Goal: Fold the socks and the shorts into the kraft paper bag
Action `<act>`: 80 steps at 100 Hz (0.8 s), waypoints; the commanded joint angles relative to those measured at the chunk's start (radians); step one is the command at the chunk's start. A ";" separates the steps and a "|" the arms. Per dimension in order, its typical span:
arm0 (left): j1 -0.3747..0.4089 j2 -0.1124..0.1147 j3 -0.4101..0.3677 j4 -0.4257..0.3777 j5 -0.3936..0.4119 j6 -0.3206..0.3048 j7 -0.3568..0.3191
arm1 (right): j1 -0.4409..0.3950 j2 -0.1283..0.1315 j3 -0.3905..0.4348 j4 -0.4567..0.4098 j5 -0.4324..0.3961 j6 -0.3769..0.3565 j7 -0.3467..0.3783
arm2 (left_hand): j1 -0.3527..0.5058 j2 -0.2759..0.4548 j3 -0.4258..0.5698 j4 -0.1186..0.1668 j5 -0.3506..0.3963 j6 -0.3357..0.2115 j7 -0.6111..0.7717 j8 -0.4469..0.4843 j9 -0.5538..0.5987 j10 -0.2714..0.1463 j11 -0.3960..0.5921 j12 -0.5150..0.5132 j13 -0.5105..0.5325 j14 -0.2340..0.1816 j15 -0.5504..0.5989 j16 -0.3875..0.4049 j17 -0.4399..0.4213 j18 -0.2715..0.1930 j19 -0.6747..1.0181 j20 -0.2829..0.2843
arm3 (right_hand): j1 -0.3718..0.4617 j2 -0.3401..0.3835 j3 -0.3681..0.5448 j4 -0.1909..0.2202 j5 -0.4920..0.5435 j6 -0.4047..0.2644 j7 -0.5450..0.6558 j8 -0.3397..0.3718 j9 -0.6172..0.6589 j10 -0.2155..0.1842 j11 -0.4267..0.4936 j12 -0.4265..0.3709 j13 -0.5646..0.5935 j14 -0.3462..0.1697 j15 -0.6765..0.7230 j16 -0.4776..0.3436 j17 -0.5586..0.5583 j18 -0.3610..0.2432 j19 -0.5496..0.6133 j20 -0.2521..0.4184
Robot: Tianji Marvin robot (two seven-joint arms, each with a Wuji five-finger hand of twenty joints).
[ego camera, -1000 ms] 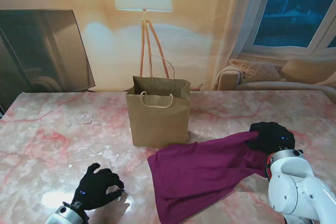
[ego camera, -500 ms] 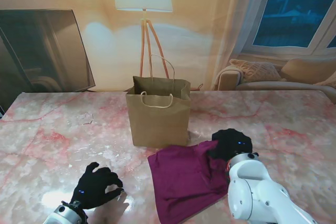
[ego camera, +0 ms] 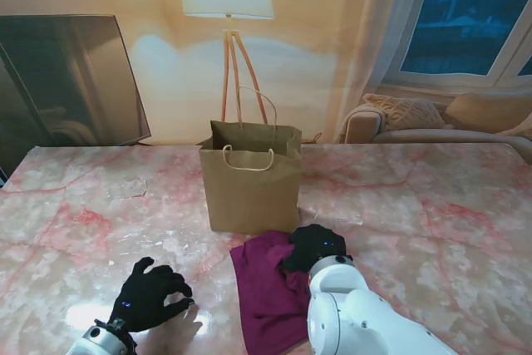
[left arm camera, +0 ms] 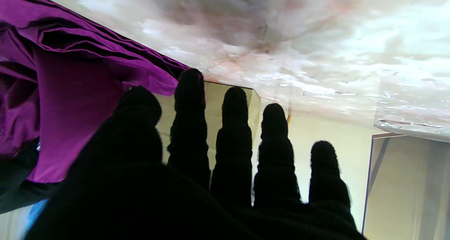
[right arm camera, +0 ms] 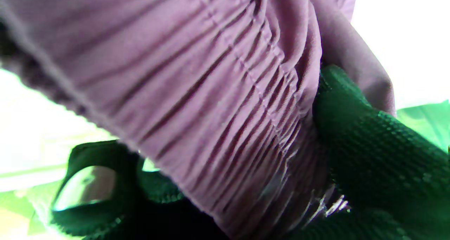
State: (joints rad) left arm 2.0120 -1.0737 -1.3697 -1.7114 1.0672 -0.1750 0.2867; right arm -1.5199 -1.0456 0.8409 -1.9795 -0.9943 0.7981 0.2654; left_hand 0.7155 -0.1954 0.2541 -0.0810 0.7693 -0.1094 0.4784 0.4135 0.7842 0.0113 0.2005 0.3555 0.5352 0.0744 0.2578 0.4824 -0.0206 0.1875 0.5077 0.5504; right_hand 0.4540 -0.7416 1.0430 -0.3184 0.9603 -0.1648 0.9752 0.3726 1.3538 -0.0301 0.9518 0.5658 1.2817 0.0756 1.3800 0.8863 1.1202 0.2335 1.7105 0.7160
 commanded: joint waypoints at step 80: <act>0.022 -0.002 -0.010 -0.018 0.002 -0.004 0.007 | -0.140 -0.043 0.095 -0.071 0.338 -0.201 -0.130 | 0.005 0.044 -0.015 0.044 -0.019 0.006 -0.025 0.016 -0.040 0.020 -0.025 -0.007 -0.033 -0.014 -0.030 -0.005 -0.011 -0.009 -0.013 -0.004 | -0.329 0.354 -0.412 0.227 -0.476 0.264 -0.576 -0.110 -0.368 0.215 -0.341 -0.254 0.014 0.132 -0.458 -0.297 -0.012 0.020 -0.088 -0.250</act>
State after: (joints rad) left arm 2.0306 -1.0757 -1.3842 -1.7233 1.0704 -0.1774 0.2960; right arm -1.6486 -1.0769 0.9395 -2.0332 -0.6779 0.5935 0.1347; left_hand 0.7154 -0.1848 0.2532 -0.0810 0.7690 -0.1084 0.4682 0.4153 0.7663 0.0115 0.1922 0.3555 0.5349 0.0743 0.2575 0.4821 -0.0207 0.1872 0.5072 0.5503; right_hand 0.1636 -0.4190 0.6619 -0.1381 0.5385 0.0808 0.4204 0.2851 1.0268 0.1588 0.6060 0.3049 1.2767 0.1267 0.9584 0.6088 1.1058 0.2548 1.6267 0.5025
